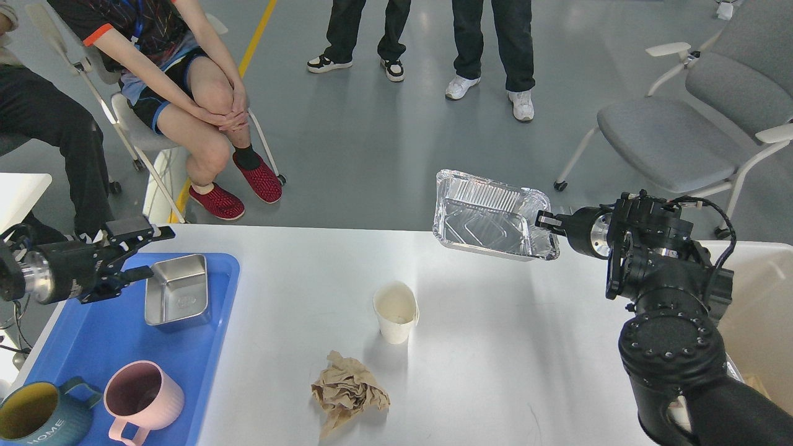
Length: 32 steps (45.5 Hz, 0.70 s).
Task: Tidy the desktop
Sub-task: 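Raise the left gripper out of the basin and away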
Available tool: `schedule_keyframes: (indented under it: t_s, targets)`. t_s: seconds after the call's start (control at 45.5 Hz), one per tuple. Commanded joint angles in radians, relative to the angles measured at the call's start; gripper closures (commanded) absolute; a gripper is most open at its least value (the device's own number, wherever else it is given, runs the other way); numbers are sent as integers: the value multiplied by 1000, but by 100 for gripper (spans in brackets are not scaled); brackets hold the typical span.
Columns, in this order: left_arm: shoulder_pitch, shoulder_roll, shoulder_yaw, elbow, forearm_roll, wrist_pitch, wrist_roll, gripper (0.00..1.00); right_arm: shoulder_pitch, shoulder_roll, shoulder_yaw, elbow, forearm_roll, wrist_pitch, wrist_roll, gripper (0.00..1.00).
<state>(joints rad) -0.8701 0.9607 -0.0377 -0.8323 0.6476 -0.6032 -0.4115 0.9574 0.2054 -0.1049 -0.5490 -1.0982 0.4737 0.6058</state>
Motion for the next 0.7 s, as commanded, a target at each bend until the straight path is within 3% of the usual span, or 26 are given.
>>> schedule_keyframes:
  t_s: [0.0, 0.176, 0.395, 0.681]
  targets:
    - [-7, 136, 2, -106, 32, -10, -1, 3, 1, 0, -1, 0, 0, -1, 0, 100]
    - [-26, 297, -1, -208, 81, -67, -4, 3, 3, 0, 1, 1, 0, -7, -1, 100]
    - [-113, 467, -7, -252, 89, -144, -4, 3, 3, 0, -1, 11, 0, -10, -1, 100]
    - [-158, 446, -11, -254, 92, -148, -1, 3, 4, 0, -1, 17, 0, -17, -3, 100]
